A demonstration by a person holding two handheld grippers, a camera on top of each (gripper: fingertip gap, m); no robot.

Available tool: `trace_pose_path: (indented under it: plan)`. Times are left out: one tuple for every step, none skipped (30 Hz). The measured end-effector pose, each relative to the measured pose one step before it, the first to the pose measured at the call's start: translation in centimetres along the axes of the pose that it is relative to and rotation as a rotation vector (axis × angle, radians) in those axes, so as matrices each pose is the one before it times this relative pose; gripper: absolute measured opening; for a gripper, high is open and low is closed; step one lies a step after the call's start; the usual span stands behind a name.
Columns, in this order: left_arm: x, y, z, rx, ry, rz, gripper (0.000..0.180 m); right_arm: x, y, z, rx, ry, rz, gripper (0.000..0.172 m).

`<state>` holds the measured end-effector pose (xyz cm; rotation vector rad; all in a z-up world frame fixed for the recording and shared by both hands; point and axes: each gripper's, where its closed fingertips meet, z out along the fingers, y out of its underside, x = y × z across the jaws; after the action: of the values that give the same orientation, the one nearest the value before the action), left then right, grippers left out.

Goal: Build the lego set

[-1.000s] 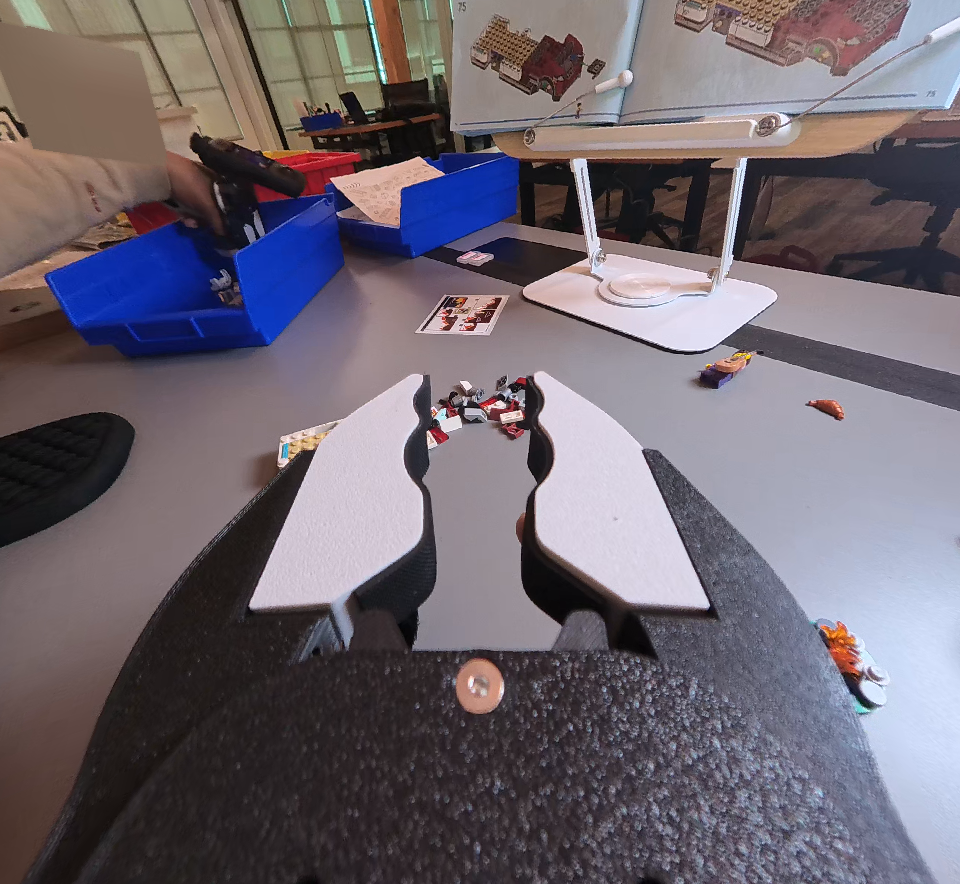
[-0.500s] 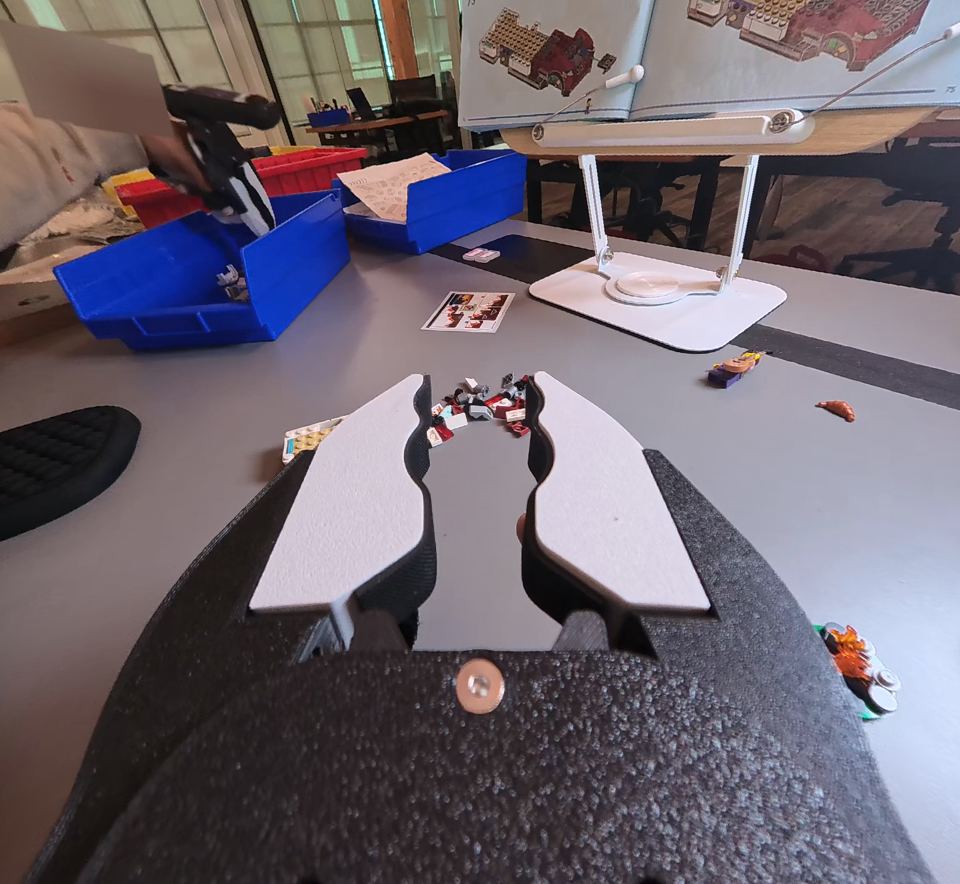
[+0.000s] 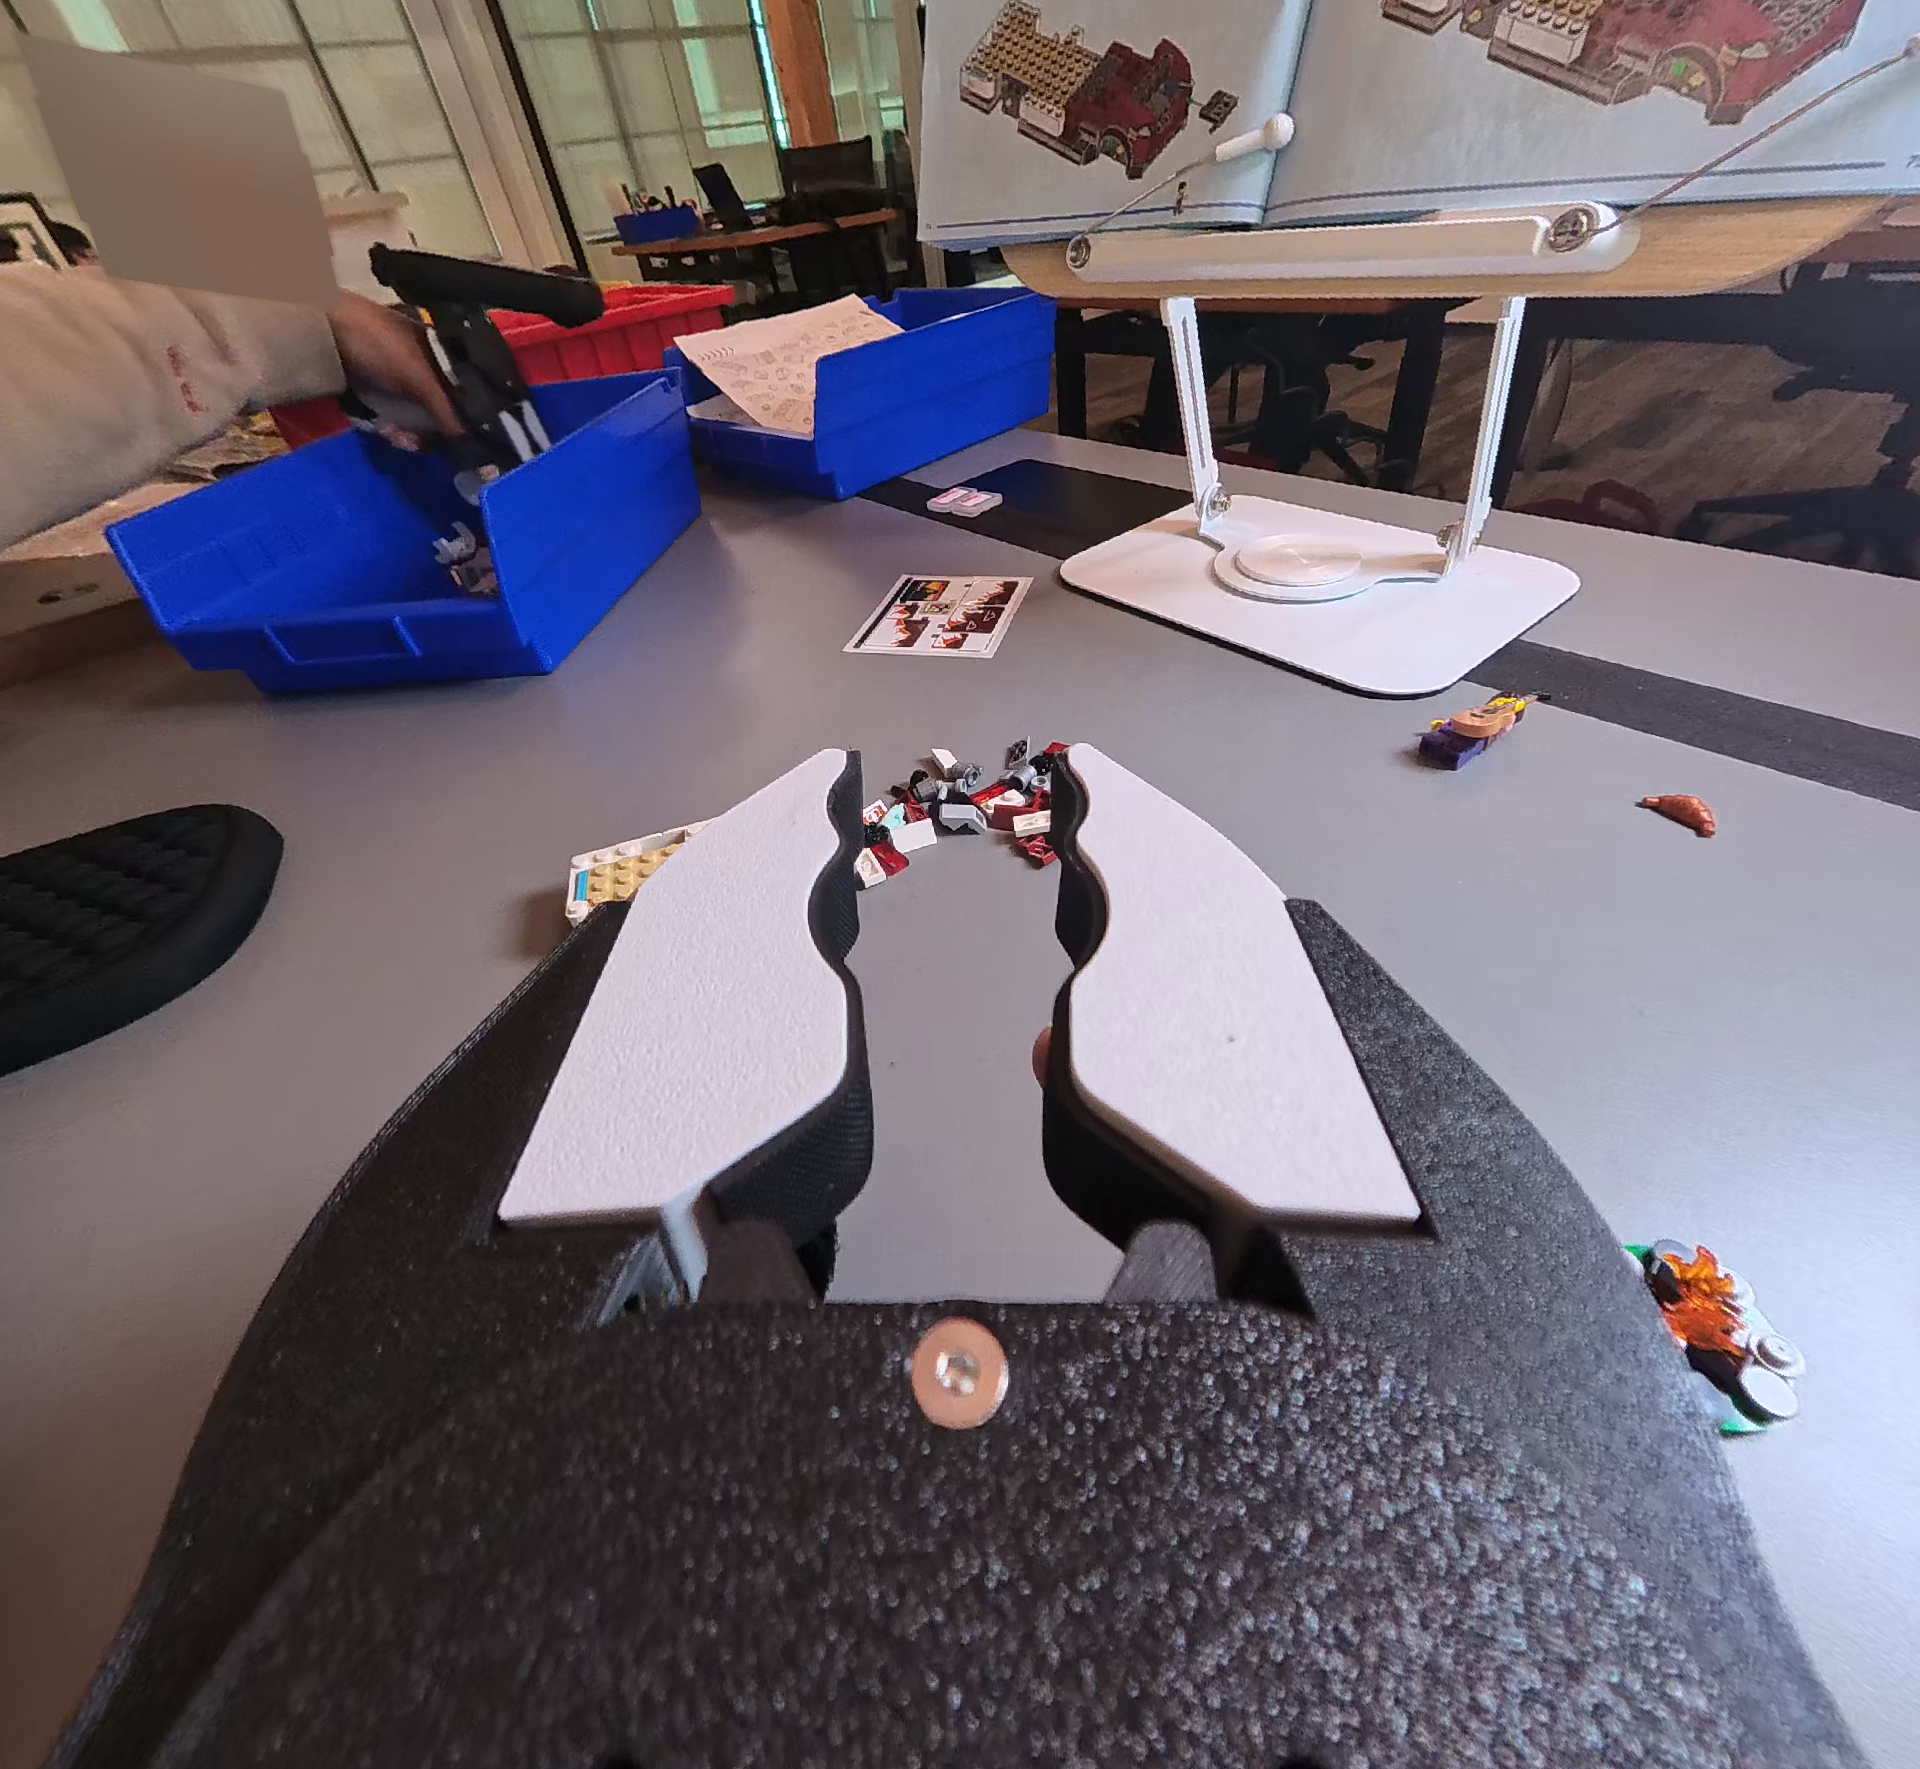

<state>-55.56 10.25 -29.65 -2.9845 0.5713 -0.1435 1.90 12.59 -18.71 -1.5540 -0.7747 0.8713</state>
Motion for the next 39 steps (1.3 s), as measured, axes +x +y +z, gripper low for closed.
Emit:
trace_pose_path:
  plan:
    - [0.473,0.419,-0.050,-0.0152,0.0064,0.0304,0.019,-0.010,-0.019,-0.013,0.0009,-0.0002,-0.0008,0.035]
    - [0.945,0.517,-0.052,-0.0174,0.0328,0.0454,0.019,-0.019,-0.003,0.002,0.0002,-0.0013,0.0003,0.035]
    - [1.156,0.600,-0.046,-0.0199,0.0414,0.0481,0.019,-0.035,0.012,0.016,-0.0004,-0.0029,0.0016,0.035]
    - [0.881,0.597,-0.078,-0.0217,0.0236,0.0403,0.019,-0.063,0.009,0.018,0.0000,-0.0034,0.0013,0.035]
    - [0.563,0.401,-0.186,-0.0124,0.0106,0.0257,0.022,-0.051,-0.020,0.009,0.0009,-0.0027,0.0001,0.035]
    - [0.196,-0.027,-0.350,0.0123,-0.0012,0.0091,0.030,-0.060,-0.016,0.007,0.0008,-0.0022,-0.0007,0.035]
    - [-0.268,-0.357,-0.505,0.0300,-0.0192,-0.0035,0.033,-0.055,-0.009,0.004,0.0003,-0.0018,-0.0008,0.035]
    - [-0.574,-0.489,-0.536,0.0352,-0.0306,-0.0079,0.035,-0.042,-0.018,0.007,0.0001,-0.0012,-0.0004,0.035]
    - [-0.754,-0.589,-0.470,0.0369,-0.0369,-0.0067,0.036,-0.035,-0.012,0.001,0.0004,-0.0010,-0.0002,0.035]
    - [-1.013,-0.692,-0.335,0.0360,-0.0493,-0.0059,0.037,-0.040,-0.018,0.002,0.0002,-0.0006,-0.0007,0.035]
    - [-0.994,-0.721,-0.141,0.0305,-0.0474,-0.0066,0.037,-0.022,-0.007,0.002,0.0001,0.0004,-0.0014,0.035]
    - [-0.806,-0.700,0.042,0.0231,-0.0384,-0.0039,0.038,-0.023,-0.003,0.009,-0.0003,0.0006,-0.0016,0.035]
    - [-0.671,-0.628,0.216,0.0140,-0.0339,0.0015,0.039,0.000,0.027,0.017,-0.0013,0.0006,-0.0008,0.035]
    - [-0.610,-0.479,0.352,0.0022,-0.0325,0.0048,0.039,-0.007,0.026,0.031,-0.0014,0.0003,0.0001,0.035]
    - [-0.441,-0.321,0.480,-0.0098,-0.0231,0.0049,0.039,-0.001,0.023,0.024,-0.0012,0.0006,0.0004,0.035]
    - [-0.275,-0.181,0.555,-0.0179,-0.0120,0.0046,0.039,-0.014,0.033,0.010,-0.0017,0.0004,-0.0003,0.035]
    - [-0.194,-0.094,0.560,-0.0210,-0.0082,0.0042,0.038,-0.029,0.014,0.008,-0.0016,0.0006,-0.0014,0.035]
    - [0.066,-0.034,0.508,-0.0201,0.0067,0.0054,0.037,-0.035,-0.012,-0.012,-0.0008,0.0013,-0.0026,0.035]
    - [0.037,0.016,0.437,-0.0215,0.0025,0.0061,0.036,-0.005,-0.008,-0.023,-0.0011,0.0022,-0.0044,0.035]
    - [-0.066,0.071,0.386,-0.0231,-0.0094,0.0106,0.035,0.013,0.000,-0.006,-0.0018,0.0030,-0.0056,0.035]
    - [0.012,0.060,0.302,-0.0188,-0.0092,0.0160,0.036,0.027,0.021,-0.007,-0.0014,0.0024,-0.0045,0.035]
    - [0.068,0.079,0.190,-0.0166,-0.0062,0.0157,0.036,0.018,0.038,0.020,-0.0008,0.0005,-0.0015,0.035]
    - [0.121,0.028,0.070,-0.0085,0.0006,0.0087,0.034,0.008,0.050,0.015,-0.0012,-0.0015,0.0014,0.035]
    - [0.318,-0.167,0.042,0.0091,0.0170,-0.0015,0.028,0.003,0.058,0.034,-0.0013,-0.0022,0.0028,0.035]
    - [0.324,-0.087,0.060,0.0054,0.0177,-0.0060,0.019,0.002,0.043,0.010,-0.0006,-0.0018,0.0025,0.035]
    - [-0.068,-0.051,-0.001,0.0044,-0.0101,0.0015,0.018,0.009,0.021,-0.007,-0.0002,-0.0011,0.0008,0.035]
    - [-0.022,0.001,-0.015,0.0055,-0.0098,0.0065,0.018,-0.003,-0.004,-0.032,0.0006,-0.0005,-0.0009,0.035]
    - [0.069,0.047,-0.016,0.0038,-0.0009,-0.0027,0.017,-0.006,-0.032,-0.033,0.0013,-0.0002,-0.0013,0.035]
    - [0.313,0.144,-0.048,-0.0020,0.0174,-0.0080,0.017,-0.015,-0.059,-0.035,0.0018,-0.0011,-0.0001,0.035]
    - [0.405,0.200,-0.061,-0.0040,0.0243,-0.0042,0.017,-0.025,-0.055,-0.044,0.0024,-0.0012,0.0007,0.035]
    - [0.452,0.236,-0.077,-0.0044,0.0235,0.0020,0.017,-0.015,-0.061,-0.017,0.0019,-0.0001,0.0003,0.035]
    - [0.589,0.306,-0.088,-0.0091,0.0287,0.0065,0.017,-0.033,-0.048,-0.011,0.0010,-0.0007,-0.0009,0.035]
    - [0.579,0.338,-0.071,-0.0100,0.0244,0.0091,0.017,-0.056,-0.052,-0.024,0.0007,-0.0016,-0.0018,0.035]
    - [0.490,0.387,-0.064,-0.0114,0.0169,0.0113,0.017,-0.060,-0.054,-0.021,0.0017,-0.0017,-0.0025,0.034]
    - [0.532,0.464,-0.063,-0.0147,0.0194,0.0104,0.017,-0.070,-0.068,-0.036,0.0022,-0.0016,-0.0027,0.034]
    - [0.588,0.471,-0.079,-0.0124,0.0235,0.0060,0.017,-0.051,-0.062,-0.033,0.0024,-0.0015,-0.0021,0.034]
    - [0.640,0.453,-0.143,-0.0099,0.0270,0.0011,0.017,-0.038,-0.077,-0.049,0.0027,-0.0010,-0.0016,0.034]
    - [0.545,0.455,-0.202,-0.0085,0.0218,0.0012,0.017,-0.020,-0.094,-0.058,0.0034,0.0004,-0.0024,0.035]
    - [0.471,0.445,-0.225,-0.0056,0.0186,0.0009,0.017,0.014,-0.095,-0.047,0.0041,0.0016,-0.0036,0.034]
